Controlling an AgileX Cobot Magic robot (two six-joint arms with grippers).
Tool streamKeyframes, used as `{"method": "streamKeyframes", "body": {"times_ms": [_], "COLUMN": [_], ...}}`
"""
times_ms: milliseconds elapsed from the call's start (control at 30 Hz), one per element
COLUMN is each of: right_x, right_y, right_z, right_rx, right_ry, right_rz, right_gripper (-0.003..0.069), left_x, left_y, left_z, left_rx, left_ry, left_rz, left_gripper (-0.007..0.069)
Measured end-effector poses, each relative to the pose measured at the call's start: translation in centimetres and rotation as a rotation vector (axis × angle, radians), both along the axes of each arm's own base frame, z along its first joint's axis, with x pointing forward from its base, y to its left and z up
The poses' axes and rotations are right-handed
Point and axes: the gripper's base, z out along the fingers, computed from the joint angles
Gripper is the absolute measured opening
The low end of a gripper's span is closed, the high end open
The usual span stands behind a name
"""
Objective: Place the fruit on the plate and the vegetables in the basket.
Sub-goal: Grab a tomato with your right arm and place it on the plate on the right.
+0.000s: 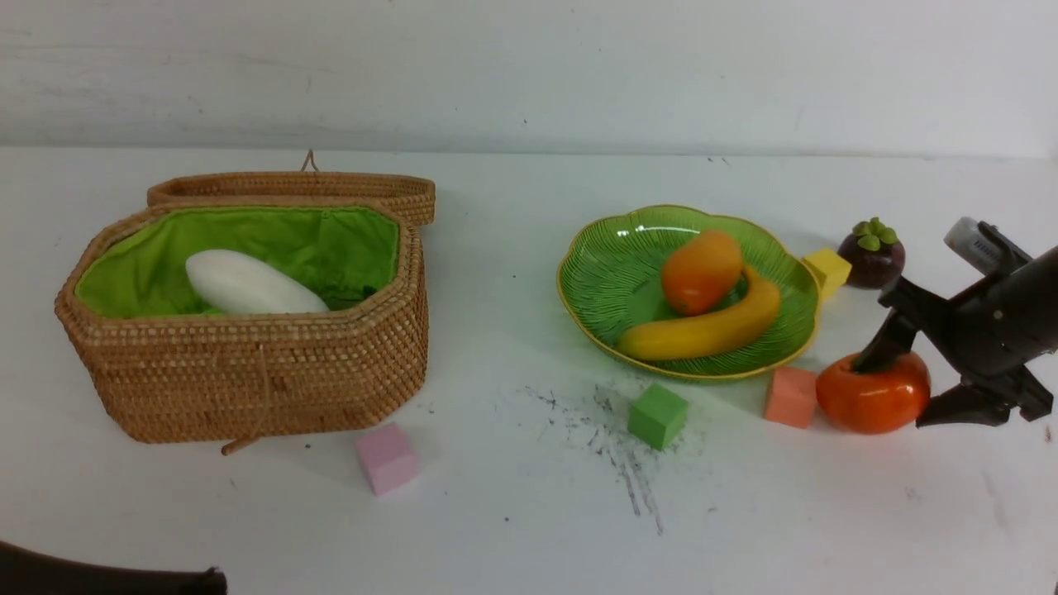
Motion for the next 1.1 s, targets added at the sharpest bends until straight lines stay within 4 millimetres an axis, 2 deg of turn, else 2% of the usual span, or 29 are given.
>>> {"method": "streamKeyframes", "body": {"times_ms": [167, 467, 733, 800, 933, 1000, 1067, 1100], "right_x": [0.1, 0.1, -0.9, -1.2, -0.6, 0.3, 1.6, 1.7], "right_y": [0.0, -0.1, -1.0, -1.0, 1.2, 4.1, 8.1, 8.1], "right_z": [0.0, 0.3, 2.7, 5.0, 8.4, 10.2, 11.3, 11.2], "right_rx": [-0.013, -0.046, -0.203, -0.212, -0.154, -0.109, -0.076, -0.073], "right_ry": [-0.024, -0.032, -0.030, -0.058, -0.193, -0.319, -0.451, -0.451], "right_rz": [0.034, 0.074, 0.181, 0.184, 0.224, 0.289, 0.359, 0.362], "right_gripper": [0.0528, 0.0528, 0.0525, 0.0525, 0.0525, 0.0522, 0.0522, 0.0522], "left_x": [0.0, 0.0, 0.0, 0.0, 0.1, 0.2, 0.3, 0.3], "left_y": [0.0, 0.0, 0.0, 0.0, 0.0, 0.0, 0.0, 0.0], "left_z": [0.0, 0.0, 0.0, 0.0, 0.1, 0.2, 0.4, 0.4], "left_rx": [0.000, 0.000, 0.003, 0.004, -0.002, -0.011, -0.029, -0.033], "left_ry": [0.000, 0.000, -0.004, -0.005, -0.015, -0.026, -0.037, -0.039], "left_rz": [0.000, 0.000, -0.003, -0.003, 0.004, 0.014, 0.023, 0.025], "left_gripper": [0.0043, 0.0050, 0.0050, 0.0050, 0.0050, 0.0050, 0.0050, 0.0050]}}
